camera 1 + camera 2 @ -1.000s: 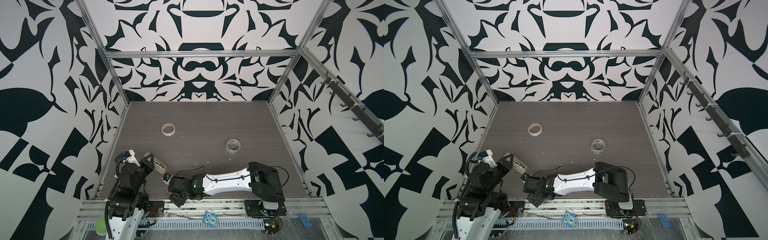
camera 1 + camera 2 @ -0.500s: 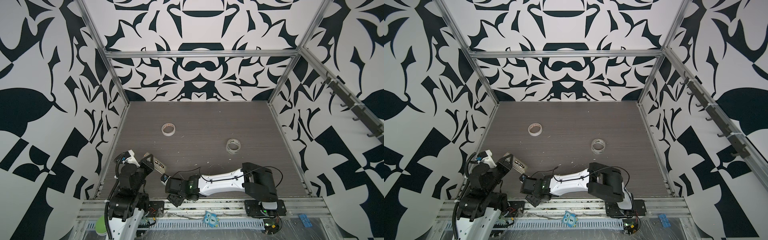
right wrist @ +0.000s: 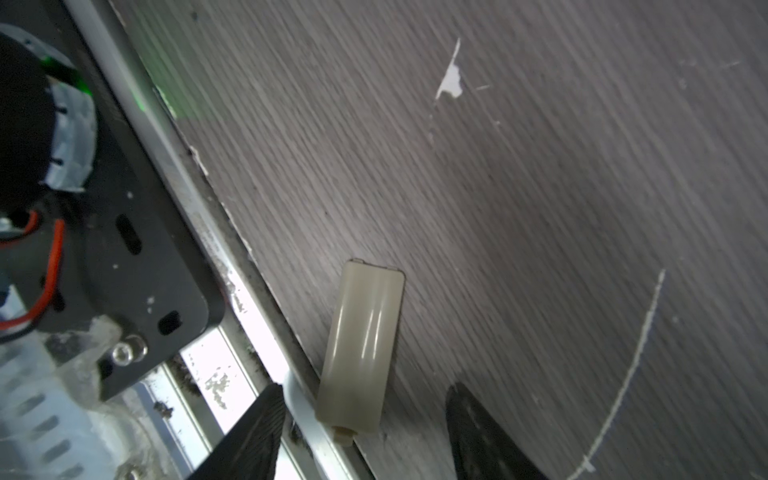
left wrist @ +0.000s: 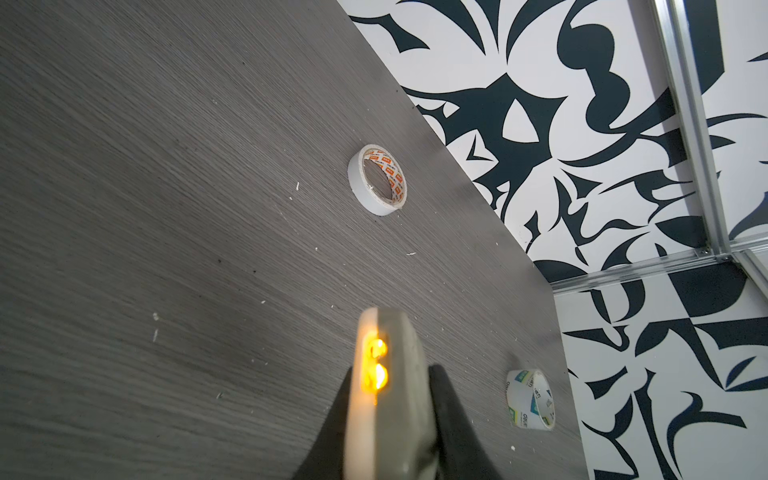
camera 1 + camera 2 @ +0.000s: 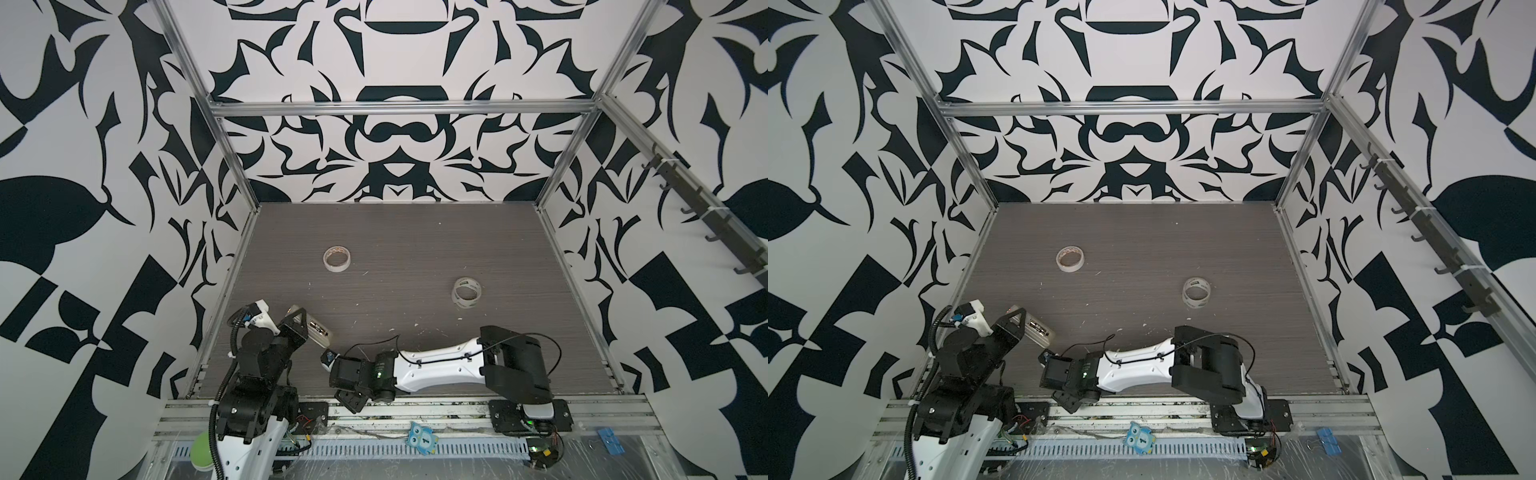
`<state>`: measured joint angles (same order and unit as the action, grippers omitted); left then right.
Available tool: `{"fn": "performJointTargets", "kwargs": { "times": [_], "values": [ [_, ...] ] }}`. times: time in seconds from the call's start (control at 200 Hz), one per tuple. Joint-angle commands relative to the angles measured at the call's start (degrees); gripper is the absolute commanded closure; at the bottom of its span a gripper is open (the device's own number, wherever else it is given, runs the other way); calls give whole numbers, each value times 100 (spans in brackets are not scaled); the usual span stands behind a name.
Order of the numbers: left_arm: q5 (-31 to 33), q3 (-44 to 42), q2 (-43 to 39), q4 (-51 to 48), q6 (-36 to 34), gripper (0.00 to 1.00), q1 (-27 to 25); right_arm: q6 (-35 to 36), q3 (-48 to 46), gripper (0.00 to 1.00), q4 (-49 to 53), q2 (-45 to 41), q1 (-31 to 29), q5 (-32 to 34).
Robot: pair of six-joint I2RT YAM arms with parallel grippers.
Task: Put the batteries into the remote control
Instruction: 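Move the right gripper down over the loose beige battery cover, then close the right gripper on the beige battery cover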
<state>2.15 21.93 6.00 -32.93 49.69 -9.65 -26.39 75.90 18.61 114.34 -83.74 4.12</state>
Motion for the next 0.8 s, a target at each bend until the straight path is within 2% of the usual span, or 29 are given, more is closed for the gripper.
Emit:
{"fn": "performJointTargets", "kwargs": {
  "times": [0.0,0.305,0.8],
  "values": [
    [40,48,-99,-81,49,100,-2,68,237,36,50,-27,-36,10],
    [5,39,-151,-72,47,100,-2,116,316,46,81,57,-38,-25],
    [15,39,-213,-51,53,100,-2,141,373,51,176,165,-41,-7]
  ]
}}
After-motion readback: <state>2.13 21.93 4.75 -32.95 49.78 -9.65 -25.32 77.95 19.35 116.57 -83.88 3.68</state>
